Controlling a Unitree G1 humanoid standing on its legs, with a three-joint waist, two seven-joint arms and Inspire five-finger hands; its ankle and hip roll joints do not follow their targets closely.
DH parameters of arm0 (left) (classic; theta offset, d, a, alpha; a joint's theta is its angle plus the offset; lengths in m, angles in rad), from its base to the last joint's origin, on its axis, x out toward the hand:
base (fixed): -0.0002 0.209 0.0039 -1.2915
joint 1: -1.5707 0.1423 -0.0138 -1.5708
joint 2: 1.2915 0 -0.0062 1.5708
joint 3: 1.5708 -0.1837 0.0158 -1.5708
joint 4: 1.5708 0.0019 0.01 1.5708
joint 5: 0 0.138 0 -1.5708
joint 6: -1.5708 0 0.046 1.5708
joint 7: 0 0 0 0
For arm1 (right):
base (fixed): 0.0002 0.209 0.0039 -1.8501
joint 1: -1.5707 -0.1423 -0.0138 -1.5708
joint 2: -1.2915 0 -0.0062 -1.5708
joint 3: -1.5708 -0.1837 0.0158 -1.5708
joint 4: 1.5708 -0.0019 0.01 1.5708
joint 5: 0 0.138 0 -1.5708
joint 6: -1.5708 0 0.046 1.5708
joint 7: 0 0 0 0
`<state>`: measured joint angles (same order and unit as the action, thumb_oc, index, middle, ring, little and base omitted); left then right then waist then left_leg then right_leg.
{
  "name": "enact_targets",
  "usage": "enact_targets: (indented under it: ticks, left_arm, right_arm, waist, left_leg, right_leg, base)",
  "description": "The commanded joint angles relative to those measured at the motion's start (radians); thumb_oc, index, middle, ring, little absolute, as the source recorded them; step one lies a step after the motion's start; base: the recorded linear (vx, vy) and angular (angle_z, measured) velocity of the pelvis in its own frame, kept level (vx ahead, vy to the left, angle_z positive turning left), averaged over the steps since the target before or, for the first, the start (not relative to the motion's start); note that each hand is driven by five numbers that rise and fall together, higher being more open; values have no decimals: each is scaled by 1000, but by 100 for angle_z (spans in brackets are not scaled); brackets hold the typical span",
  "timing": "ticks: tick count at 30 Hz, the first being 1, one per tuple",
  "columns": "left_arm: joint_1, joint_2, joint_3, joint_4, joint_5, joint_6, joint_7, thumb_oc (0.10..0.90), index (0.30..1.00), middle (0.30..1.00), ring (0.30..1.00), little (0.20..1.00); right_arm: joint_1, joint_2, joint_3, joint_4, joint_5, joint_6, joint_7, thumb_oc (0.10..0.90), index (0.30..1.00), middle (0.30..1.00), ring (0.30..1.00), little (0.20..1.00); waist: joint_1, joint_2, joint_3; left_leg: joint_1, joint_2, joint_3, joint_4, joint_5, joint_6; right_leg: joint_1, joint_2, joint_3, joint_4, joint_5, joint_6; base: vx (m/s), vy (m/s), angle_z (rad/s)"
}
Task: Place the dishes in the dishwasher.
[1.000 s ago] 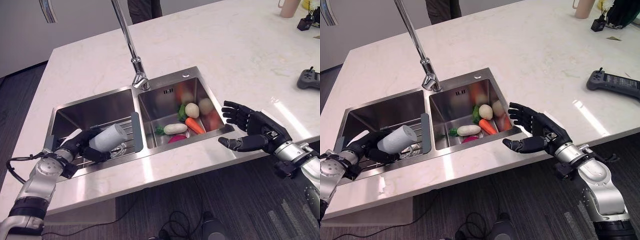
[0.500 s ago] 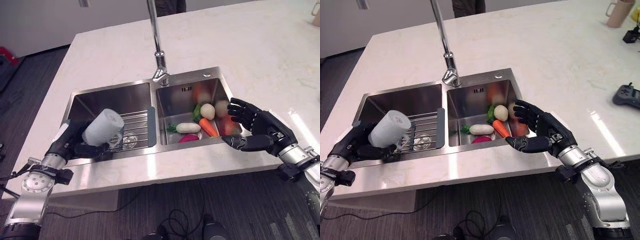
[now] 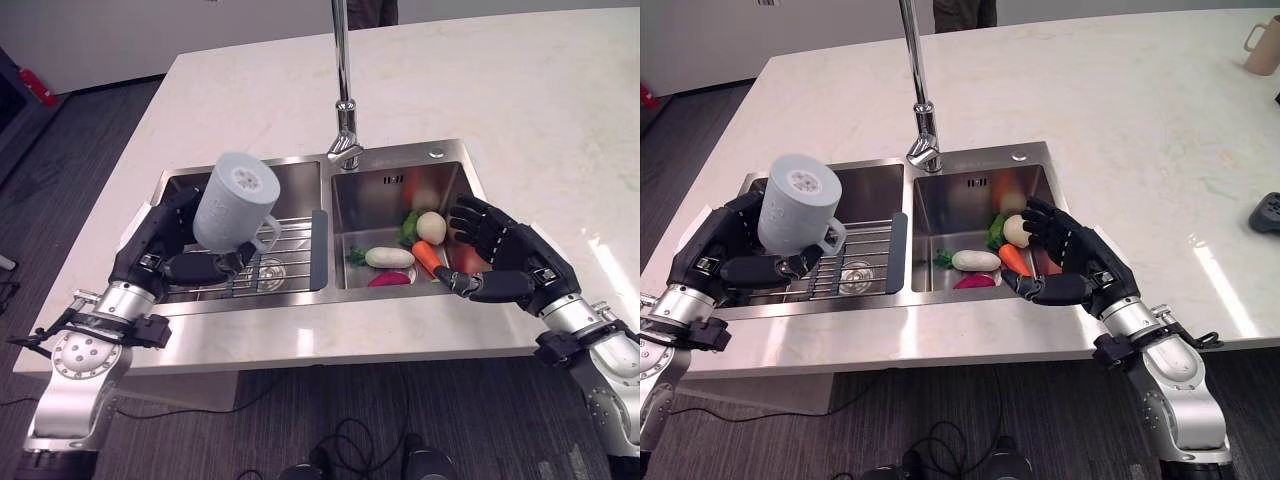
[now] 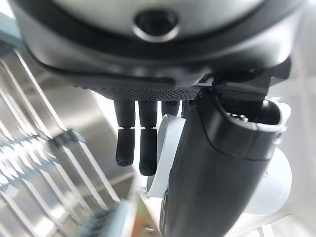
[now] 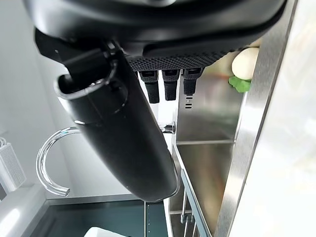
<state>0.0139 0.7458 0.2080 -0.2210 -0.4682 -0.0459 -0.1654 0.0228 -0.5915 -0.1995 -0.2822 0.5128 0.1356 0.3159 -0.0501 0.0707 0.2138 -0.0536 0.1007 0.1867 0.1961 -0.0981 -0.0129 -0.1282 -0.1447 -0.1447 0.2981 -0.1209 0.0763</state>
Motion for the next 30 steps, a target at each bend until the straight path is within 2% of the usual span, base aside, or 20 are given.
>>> enact_targets:
  ticks: [1,6,9,12,15,16,17,18,19,20,22,23,24,26,27,28,30]
  left_arm:
    - [-95,34,112,-39,-111,-144,39,400,300,300,300,300]
    - [-52,-35,97,-87,-150,-151,47,400,300,300,300,300]
    - [43,-145,83,-157,-164,-96,4,400,300,300,300,300]
    - [84,-189,77,-192,-182,-69,-16,400,300,300,300,300]
    - [123,-223,80,-213,-205,-61,-12,400,300,300,300,300]
    - [124,-223,79,-216,-212,-63,-8,400,300,300,300,300]
    - [119,-219,75,-215,-228,-63,-20,400,300,300,300,300]
    - [79,-215,32,-194,-236,-68,-70,400,300,300,300,300]
    - [56,-214,2,-181,-237,-74,-81,400,300,300,300,300]
    - [35,-216,-23,-173,-240,-78,-80,400,300,300,300,300]
    - [43,-236,-26,-174,-243,-115,-81,400,300,300,300,300]
    - [55,-251,-13,-181,-252,-121,-86,400,300,300,300,300]
    - [62,-265,-5,-184,-255,-112,-107,400,300,300,300,300]
    - [81,-290,-11,-187,-213,-131,-119,400,300,300,300,300]
    - [90,-289,-15,-186,-190,-146,-105,400,300,300,300,300]
    - [97,-284,-16,-188,-198,-143,-112,400,300,300,300,300]
    - [92,-286,-32,-184,-178,-151,-89,400,300,300,300,300]
  right_arm:
    - [-39,14,-29,-153,10,-119,-19,800,900,900,900,900]
    - [-40,33,-6,-173,22,-154,-33,800,900,900,900,900]
    - [-25,37,7,-208,46,-209,-34,800,900,900,900,900]
    - [-24,27,12,-228,70,-216,-23,800,900,900,900,900]
    - [-38,19,29,-228,88,-210,-1,800,900,900,900,900]
    - [-39,23,33,-225,78,-209,-3,800,900,900,900,900]
    - [-40,26,36,-222,64,-212,-18,800,900,900,900,900]
    - [-49,22,36,-217,37,-222,-89,800,900,900,900,900]
    - [-55,16,32,-201,38,-235,-109,800,900,900,900,900]
    - [-61,2,22,-176,49,-256,-115,800,900,900,900,900]
    - [-52,-16,-20,-126,84,-300,-103,800,900,900,900,900]
    - [-34,-12,-49,-116,99,-309,-92,800,900,900,900,900]
    - [-15,-1,-69,-111,102,-317,-88,800,900,900,900,900]
    - [13,28,-97,-103,86,-340,-101,800,900,900,900,900]
    - [18,36,-100,-107,85,-342,-108,800,900,900,900,900]
    - [23,52,-109,-116,73,-336,-129,800,900,900,900,900]
    - [7,72,-85,-111,32,-338,-157,800,900,900,900,900]
  waist:
    - [-9,-31,-94]
    - [9,-33,-96]
    - [46,-41,-84]
    - [79,-45,-70]
    - [112,-24,-52]
    - [113,-16,-45]
    - [110,-8,-38]
    - [83,-10,-29]
    - [73,-23,-29]
    - [64,-47,-26]
    - [58,-89,-19]
    - [48,-100,-19]
    - [42,-104,-19]
    - [41,-97,-20]
    - [36,-85,-20]
    - [33,-75,-25]
    - [42,-68,-30]
  left_leg:
    - [-6,-24,-7,104,-176,-7]
    - [-7,-14,-33,104,-166,-21]
    - [-13,-5,-63,104,-127,-53]
    - [-29,-8,-111,104,-104,-69]
    - [-84,3,-151,104,-60,-88]
    - [-105,14,-132,104,-45,-92]
    - [-128,36,-85,104,-28,-98]
    - [-126,90,91,104,-7,-96]
    - [-96,96,134,104,-29,-99]
    - [-45,89,181,104,-40,-75]
    - [53,50,231,105,-68,-40]
    - [105,52,270,111,-80,-30]
    - [139,58,292,121,-84,-31]
    - [189,37,276,104,-144,-30]
    - [188,48,271,104,-178,-25]
    - [187,83,284,104,-200,-23]
    - [168,82,255,104,-224,-21]
  right_leg:
    - [62,-11,-66,2,-136,57]
    - [69,8,-73,2,-150,38]
    - [79,27,-81,2,-163,9]
    - [82,32,-91,2,-166,-2]
    - [86,38,-108,2,-173,-12]
    - [89,36,-126,2,-173,-12]
    - [92,30,-156,2,-172,-9]
    - [108,-3,-249,2,-167,-6]
    - [122,-21,-274,2,-178,-2]
    - [119,-51,-300,2,-169,-6]
    - [106,-98,-328,2,-137,0]
    - [98,-113,-349,2,-121,2]
    - [95,-121,-368,2,-111,2]
    - [85,-132,-418,2,-69,7]
    - [81,-130,-432,2,-53,11]
    - [78,-139,-459,2,-31,18]
    - [69,-155,-475,2,-6,44]
  base:
    - [8,-156,12]
    - [-19,-195,15]
    - [-73,-316,25]
    - [-29,-203,33]
    - [-42,-132,41]
    - [-102,-49,80]
    - [-261,-77,81]
    - [-260,-85,142]
    - [-302,-88,297]
    - [-196,-32,398]
    - [-248,53,237]
    - [-215,116,91]
    - [-212,184,147]
    - [-175,245,123]
    - [-187,326,100]
    - [-198,347,101]
    - [-133,385,94]
